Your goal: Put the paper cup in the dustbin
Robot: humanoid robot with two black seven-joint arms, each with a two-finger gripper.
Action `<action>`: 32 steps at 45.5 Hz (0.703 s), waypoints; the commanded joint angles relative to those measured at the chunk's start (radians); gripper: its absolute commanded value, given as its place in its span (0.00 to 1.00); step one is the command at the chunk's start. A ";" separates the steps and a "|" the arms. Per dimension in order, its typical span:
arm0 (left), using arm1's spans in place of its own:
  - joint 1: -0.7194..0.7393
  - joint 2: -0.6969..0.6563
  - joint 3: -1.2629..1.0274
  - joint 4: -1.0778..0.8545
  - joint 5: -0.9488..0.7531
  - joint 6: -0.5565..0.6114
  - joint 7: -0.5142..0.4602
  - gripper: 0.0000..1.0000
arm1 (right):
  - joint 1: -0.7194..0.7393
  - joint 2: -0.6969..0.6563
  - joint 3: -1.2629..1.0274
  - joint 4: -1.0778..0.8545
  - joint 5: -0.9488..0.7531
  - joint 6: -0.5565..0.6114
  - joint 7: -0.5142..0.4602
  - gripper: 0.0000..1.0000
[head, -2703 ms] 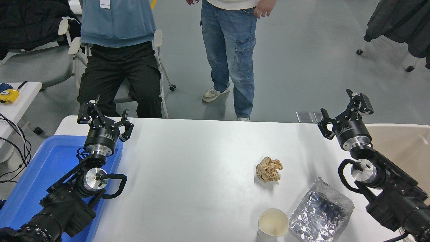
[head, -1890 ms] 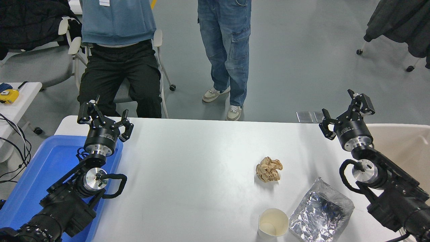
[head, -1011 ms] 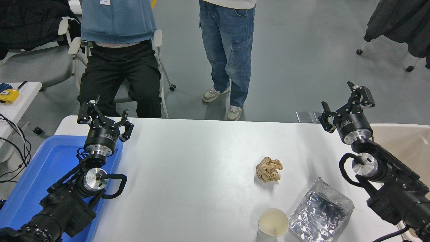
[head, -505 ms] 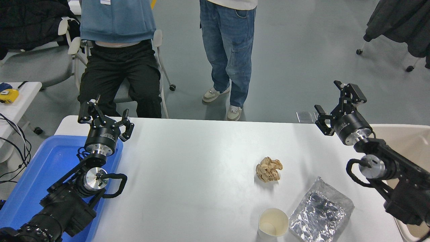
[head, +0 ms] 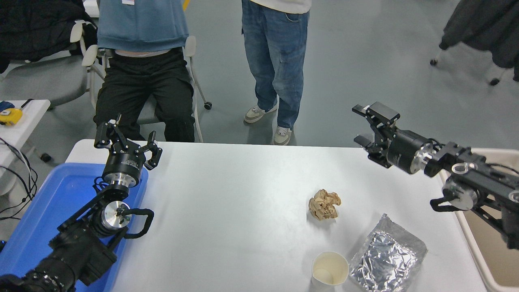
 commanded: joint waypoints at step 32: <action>0.000 0.000 0.000 0.000 0.000 0.000 0.000 1.00 | 0.415 0.040 -0.843 0.167 -0.573 0.006 0.018 1.00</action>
